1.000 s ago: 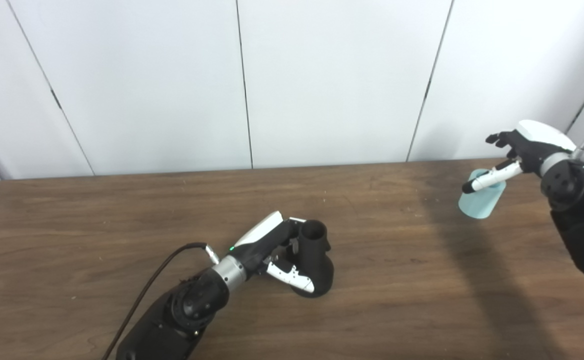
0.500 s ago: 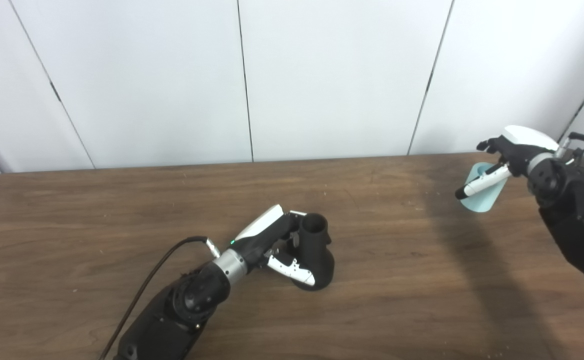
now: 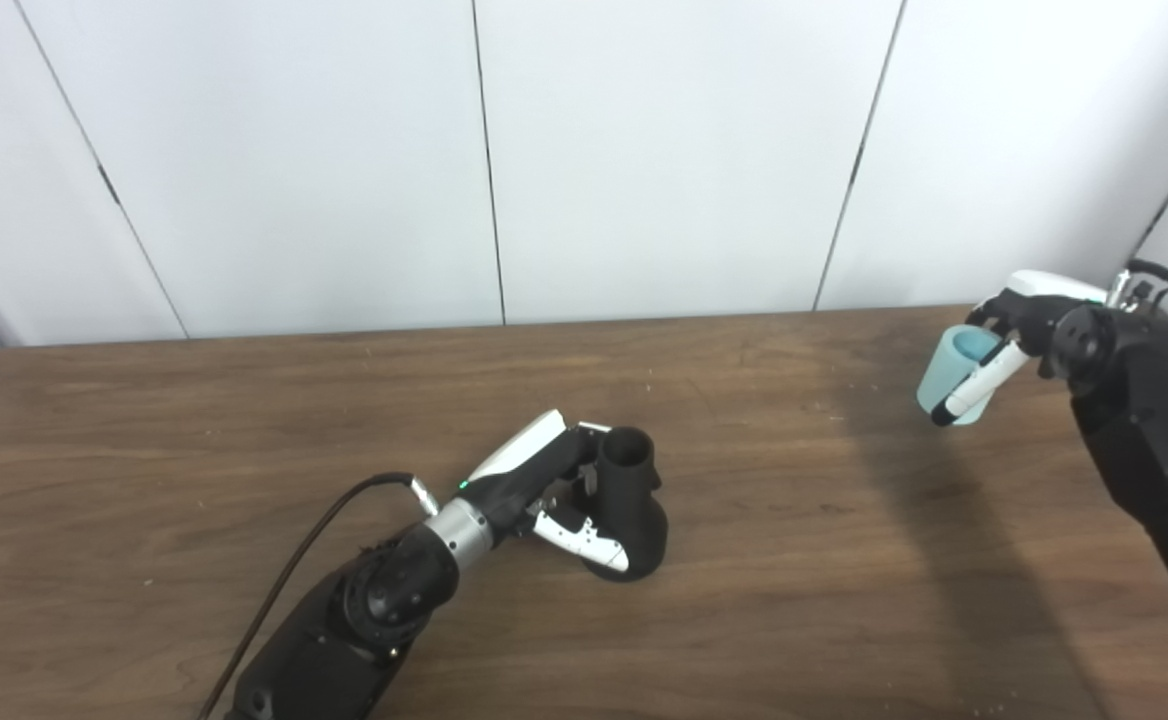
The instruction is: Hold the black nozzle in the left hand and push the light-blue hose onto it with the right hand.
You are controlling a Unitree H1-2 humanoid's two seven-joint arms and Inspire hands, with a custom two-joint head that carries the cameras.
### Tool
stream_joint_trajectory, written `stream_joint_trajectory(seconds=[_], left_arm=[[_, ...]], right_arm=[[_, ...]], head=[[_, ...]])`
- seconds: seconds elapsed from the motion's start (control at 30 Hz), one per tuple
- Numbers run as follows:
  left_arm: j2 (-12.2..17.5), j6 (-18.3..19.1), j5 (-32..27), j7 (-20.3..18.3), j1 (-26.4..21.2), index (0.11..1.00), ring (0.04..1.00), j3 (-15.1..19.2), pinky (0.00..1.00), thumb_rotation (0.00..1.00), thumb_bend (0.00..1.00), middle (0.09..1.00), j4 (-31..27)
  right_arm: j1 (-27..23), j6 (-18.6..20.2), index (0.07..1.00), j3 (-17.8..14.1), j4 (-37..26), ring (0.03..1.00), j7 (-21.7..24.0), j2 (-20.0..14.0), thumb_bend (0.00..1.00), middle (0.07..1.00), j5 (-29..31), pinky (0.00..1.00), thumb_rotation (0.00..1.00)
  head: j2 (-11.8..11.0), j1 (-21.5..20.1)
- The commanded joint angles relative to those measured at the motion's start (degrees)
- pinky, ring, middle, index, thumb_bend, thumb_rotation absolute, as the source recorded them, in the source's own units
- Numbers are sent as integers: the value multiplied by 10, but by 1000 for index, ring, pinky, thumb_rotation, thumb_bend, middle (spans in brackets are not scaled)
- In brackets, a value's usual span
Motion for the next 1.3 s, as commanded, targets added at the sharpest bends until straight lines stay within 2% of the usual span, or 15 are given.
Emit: stream_joint_trajectory(seconds=[0.0, 0.13, 0.23, 0.27, 0.33, 0.37, 0.4, 0.5, 0.63, 0.7, 0.77, 0.9, 0.97, 1.03, 1.27], left_arm=[[24, 54, 36, -53, 45, 492, 549, -25, 482, 79, 508, 579, 33], [25, 49, 39, -51, 49, 492, 549, -27, 489, 79, 508, 579, 30], [25, 45, 42, -49, 49, 492, 545, -28, 482, 79, 508, 572, 32], [25, 44, 43, -49, 48, 492, 538, -29, 469, 79, 508, 567, 33], [26, 43, 44, -48, 48, 492, 522, -29, 449, 79, 508, 557, 34], [27, 42, 44, -48, 48, 492, 513, -29, 440, 78, 508, 551, 35], [27, 41, 44, -48, 49, 492, 503, -29, 429, 78, 508, 543, 35], [27, 41, 44, -48, 50, 492, 479, -29, 406, 78, 507, 529, 37], [26, 45, 42, -48, 51, 492, 465, -28, 389, 77, 507, 519, 35], [25, 47, 42, -49, 51, 492, 462, -28, 386, 77, 507, 516, 33], [25, 47, 41, -49, 50, 492, 457, -28, 381, 77, 507, 514, 32], [25, 47, 40, -50, 49, 492, 454, -27, 378, 77, 507, 513, 33], [25, 49, 39, -52, 48, 492, 454, -27, 378, 77, 507, 513, 32], [26, 51, 38, -55, 47, 492, 456, -27, 379, 77, 507, 513, 30], [27, 51, 36, -56, 48, 492, 447, -27, 374, 77, 507, 509, 29]], right_arm=[[-28, 2, 872, -10, -25, 710, -9, -12, 1000, 793, -7, 547, 230], [-20, 1, 843, 1, -35, 624, -40, -15, 984, 727, 17, 466, 196], [-16, -11, 803, 7, -31, 490, -80, -16, 925, 620, 41, 362, 162], [-15, -18, 779, 7, -27, 426, -97, -16, 900, 559, 50, 315, 147], [-13, -33, 737, 10, -18, 372, -132, -17, 865, 500, 66, 277, 129], [-11, -42, 720, 12, -14, 357, -151, -18, 721, 489, 74, 267, 66], [-9, -52, 702, 13, -11, 341, -171, -19, 632, 481, 80, 258, 26], [-1, -74, 693, 17, -6, 317, -221, -21, 575, 476, 97, 238, 2], [1, -92, 661, 31, 12, 277, -258, -26, 568, 470, 105, 213, 0], [0, -89, 526, 45, 15, 265, -255, -33, 538, 471, 100, 201, 0], [0, -81, 496, 62, 11, 262, -243, -41, 532, 471, 91, 196, 0], [-2, -63, 508, 91, 4, 248, -213, -54, 522, 402, 80, 174, 0], [-4, -46, 489, 103, -1, 235, -183, -59, 528, 453, 75, 159, 0], [-7, -32, 485, 112, -7, 224, -156, -63, 530, 467, 72, 147, 0], [-11, -10, 485, 107, -46, 222, -115, -65, 531, 472, 96, 141, 0]], head=[[0, 1], [1, 3], [2, 4], [2, 5], [3, 5], [4, 4], [4, 4], [4, 5], [5, 5], [5, 5], [7, 5], [7, 5], [10, 6], [10, 7], [11, 5]])
